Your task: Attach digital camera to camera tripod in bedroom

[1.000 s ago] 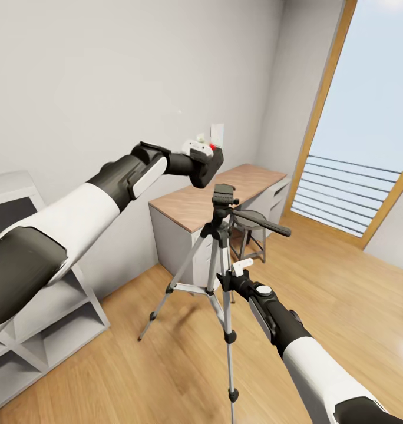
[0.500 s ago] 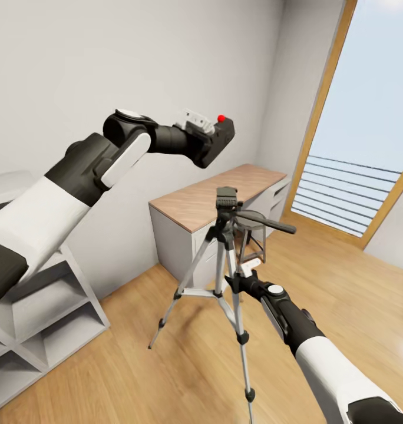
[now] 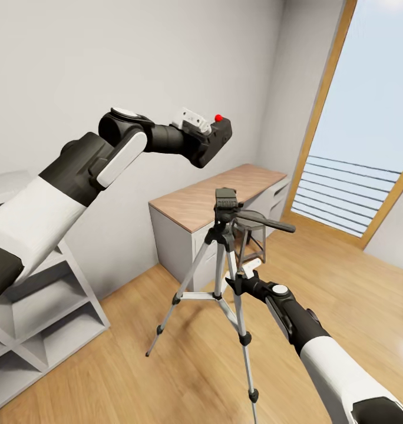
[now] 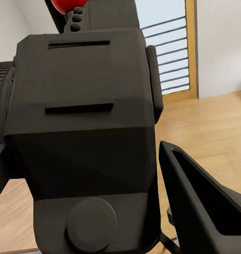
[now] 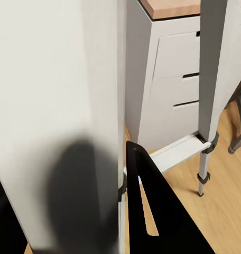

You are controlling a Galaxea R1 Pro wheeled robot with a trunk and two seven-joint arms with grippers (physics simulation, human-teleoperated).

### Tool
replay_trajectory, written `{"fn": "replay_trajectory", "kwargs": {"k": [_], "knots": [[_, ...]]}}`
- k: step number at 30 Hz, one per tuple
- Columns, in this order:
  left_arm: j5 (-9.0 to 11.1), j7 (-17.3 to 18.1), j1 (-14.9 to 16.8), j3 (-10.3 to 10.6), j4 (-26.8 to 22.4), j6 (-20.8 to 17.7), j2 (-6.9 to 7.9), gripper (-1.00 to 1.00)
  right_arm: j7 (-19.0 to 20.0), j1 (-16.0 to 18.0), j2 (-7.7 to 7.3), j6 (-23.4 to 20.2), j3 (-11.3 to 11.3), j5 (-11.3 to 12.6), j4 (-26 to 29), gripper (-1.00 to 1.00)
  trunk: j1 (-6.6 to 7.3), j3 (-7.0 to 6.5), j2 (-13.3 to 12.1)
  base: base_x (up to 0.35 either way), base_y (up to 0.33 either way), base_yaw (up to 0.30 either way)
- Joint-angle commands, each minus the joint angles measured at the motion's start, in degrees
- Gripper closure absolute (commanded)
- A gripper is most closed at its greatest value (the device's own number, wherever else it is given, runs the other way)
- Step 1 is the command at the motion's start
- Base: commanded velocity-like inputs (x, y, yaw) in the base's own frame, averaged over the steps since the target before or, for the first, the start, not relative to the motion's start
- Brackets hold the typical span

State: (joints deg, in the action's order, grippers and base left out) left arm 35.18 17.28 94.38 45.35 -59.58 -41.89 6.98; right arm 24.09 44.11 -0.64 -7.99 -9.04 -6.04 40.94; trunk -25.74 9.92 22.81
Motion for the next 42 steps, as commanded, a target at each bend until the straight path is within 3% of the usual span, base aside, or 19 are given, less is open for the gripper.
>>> {"fn": "replay_trajectory", "kwargs": {"k": [1, 6, 10, 11, 19, 23, 25, 29, 39, 42], "knots": [[-0.04, 0.18, 0.1, 0.09, -0.02, -0.08, 0.04, 1.0, 0.16, 0.01, -0.06, -1.06, -0.45, -1.5, -0.07, 1.0, -0.04, 0.14, 0.11, 0.0, 0.0, 0.0], [-0.11, 2.32, 0.1, 0.09, 0.23, 0.25, 0.05, 1.0, 0.23, -0.2, -0.12, -1.13, -0.47, -2.04, -0.16, 1.0, -0.04, 0.14, 0.11, 0.0, 0.0, 0.0], [-0.47, 6.78, 0.1, 0.09, 1.1, 0.5, 0.05, 1.0, 0.27, -0.15, -0.24, -1.11, -0.49, -5.32, -0.19, 1.0, -0.04, 0.14, 0.11, 0.0, 0.0, 0.0], [-1.06, 8.74, 0.11, 0.14, 3.03, 0.43, 0.08, 1.0, 0.62, -0.2, -0.18, -1.1, -0.49, -7.19, -0.21, 1.0, -0.04, 0.14, 0.11, 0.0, 0.0, 0.0], [-4.96, 16.0, 0.1, 0.17, 4.18, 0.61, 1.8, 1.0, 5.34, -0.34, 0.09, -1.1, -0.46, -8.21, -0.08, 1.0, -0.04, 0.14, 0.11, 0.0, 0.0, 0.0], [-7.43, 17.19, 0.12, 0.62, 3.94, 0.39, 2.11, 1.0, 5.82, -0.34, 0.1, -1.1, -0.42, -8.32, -0.07, 1.0, -0.04, 0.14, 0.11, 0.0, 0.0, 0.0], [-11.18, 17.65, 0.12, 1.16, 3.73, -0.72, 2.18, 1.0, 5.98, -0.34, 0.01, -1.1, -0.32, -8.29, -0.03, 1.0, -0.04, 0.14, 0.11, 0.0, 0.0, 0.0], [-13.71, 17.78, 0.1, 1.4, 3.66, -3.82, 1.83, 1.0, 6.03, -0.34, -0.1, -1.13, -0.14, -7.99, 0.01, 1.0, -0.04, 0.14, 0.11, 0.0, 0.0, 0.0], [-14.33, 18.41, 0.1, 1.48, 3.65, -5.41, 1.51, 1.0, 5.96, -0.34, -0.15, -1.2, 0.7, -7.54, 0.02, 1.0, -0.04, 0.14, 0.11, 0.0, 0.0, 0.0], [-14.28, 18.55, 0.1, 1.46, 3.94, -5.31, 1.61, 1.0, 6.0, -0.34, -0.15, -1.45, 3.76, -7.47, 0.02, 1.0, -0.04, 0.14, 0.11, 0.0, 0.0, 0.0]]}}
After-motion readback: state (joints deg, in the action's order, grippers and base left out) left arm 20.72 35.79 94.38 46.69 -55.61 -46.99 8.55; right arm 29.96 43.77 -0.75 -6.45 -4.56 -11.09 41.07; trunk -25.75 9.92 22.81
